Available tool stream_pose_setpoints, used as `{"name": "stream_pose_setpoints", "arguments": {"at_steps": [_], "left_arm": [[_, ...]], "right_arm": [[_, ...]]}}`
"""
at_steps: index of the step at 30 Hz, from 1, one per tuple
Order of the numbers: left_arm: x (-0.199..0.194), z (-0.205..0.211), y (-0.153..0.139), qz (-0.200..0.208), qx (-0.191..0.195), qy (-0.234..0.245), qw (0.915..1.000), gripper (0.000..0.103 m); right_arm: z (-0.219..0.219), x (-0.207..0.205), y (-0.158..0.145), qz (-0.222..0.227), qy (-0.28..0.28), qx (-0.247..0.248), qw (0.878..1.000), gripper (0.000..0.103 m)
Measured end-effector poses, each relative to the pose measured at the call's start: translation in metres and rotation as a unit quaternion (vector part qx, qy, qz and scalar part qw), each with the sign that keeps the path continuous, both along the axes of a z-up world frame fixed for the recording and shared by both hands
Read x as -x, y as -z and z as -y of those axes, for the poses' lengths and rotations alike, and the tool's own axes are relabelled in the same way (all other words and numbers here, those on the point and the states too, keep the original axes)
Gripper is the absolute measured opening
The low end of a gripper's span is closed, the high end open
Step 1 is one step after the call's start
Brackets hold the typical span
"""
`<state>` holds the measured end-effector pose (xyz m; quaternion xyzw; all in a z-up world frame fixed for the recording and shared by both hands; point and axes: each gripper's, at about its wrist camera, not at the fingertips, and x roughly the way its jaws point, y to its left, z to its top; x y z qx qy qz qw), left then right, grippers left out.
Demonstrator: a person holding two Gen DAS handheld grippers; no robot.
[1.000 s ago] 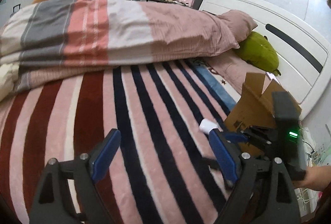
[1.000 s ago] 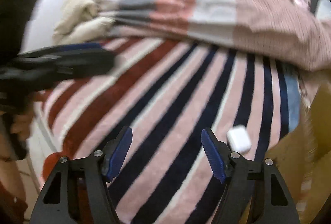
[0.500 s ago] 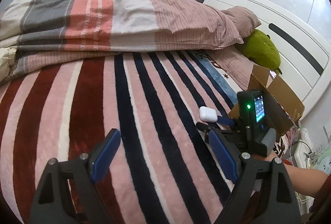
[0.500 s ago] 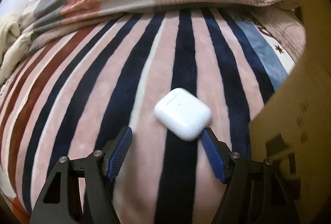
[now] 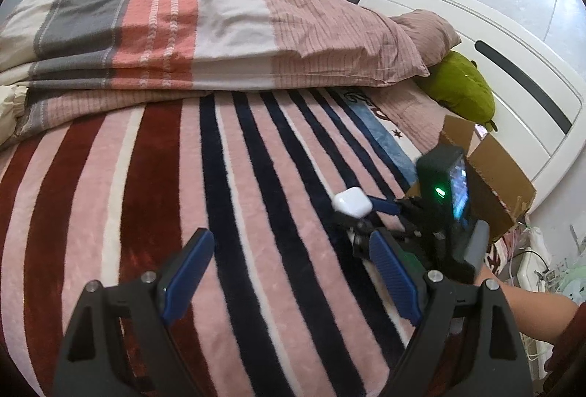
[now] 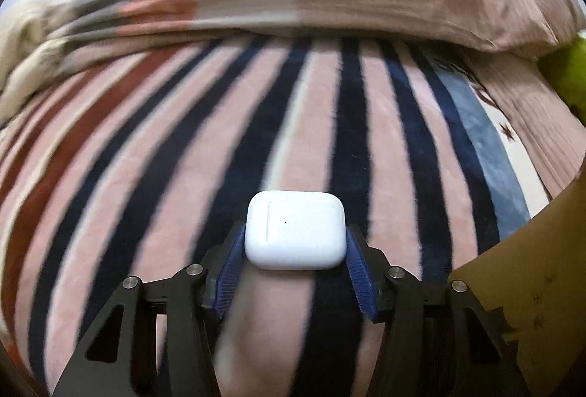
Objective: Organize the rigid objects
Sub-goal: 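Carry the earbud case into the cardboard box and open the right tool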
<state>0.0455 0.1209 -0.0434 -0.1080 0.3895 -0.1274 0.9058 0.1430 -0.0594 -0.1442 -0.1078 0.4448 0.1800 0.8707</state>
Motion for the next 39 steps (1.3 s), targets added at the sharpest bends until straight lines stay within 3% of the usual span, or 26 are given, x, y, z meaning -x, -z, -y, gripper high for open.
{"name": "stream_pose_setpoints", "arguments": {"at_steps": [4,9,13,17,21,28,36,39], "left_arm": [[-0.003,0.013,-0.009,0.000,0.015,0.022,0.9996,0.085],[-0.010,0.046,-0.025,0.003,0.037,0.064,0.9973,0.084],[-0.019,0.077,-0.038,0.009,0.054,0.100,0.9935,0.069],[-0.030,0.112,-0.052,0.014,0.063,0.136,0.9887,0.046],[-0.046,0.156,-0.064,0.015,0.033,0.161,0.9863,0.043],[-0.073,0.228,-0.069,0.007,0.010,0.207,0.9784,0.043],[-0.092,0.272,-0.061,-0.011,0.005,0.229,0.9735,0.043],[-0.093,0.277,-0.059,-0.009,-0.004,0.225,0.9743,0.056]], "right_arm": [[-0.014,0.036,-0.038,0.018,-0.082,-0.033,0.996,0.049],[-0.014,0.072,-0.088,0.038,-0.146,-0.077,0.986,0.049],[0.002,0.088,-0.124,0.070,-0.170,-0.091,0.979,0.049],[0.026,0.089,-0.144,0.093,-0.163,-0.085,0.979,0.049],[0.059,0.081,-0.152,0.104,-0.143,-0.076,0.981,0.049],[0.121,0.064,-0.160,0.105,-0.095,-0.054,0.989,0.049],[0.170,0.047,-0.157,0.080,-0.056,-0.036,0.995,0.049],[0.176,0.044,-0.153,0.067,-0.049,-0.031,0.996,0.049]]}}
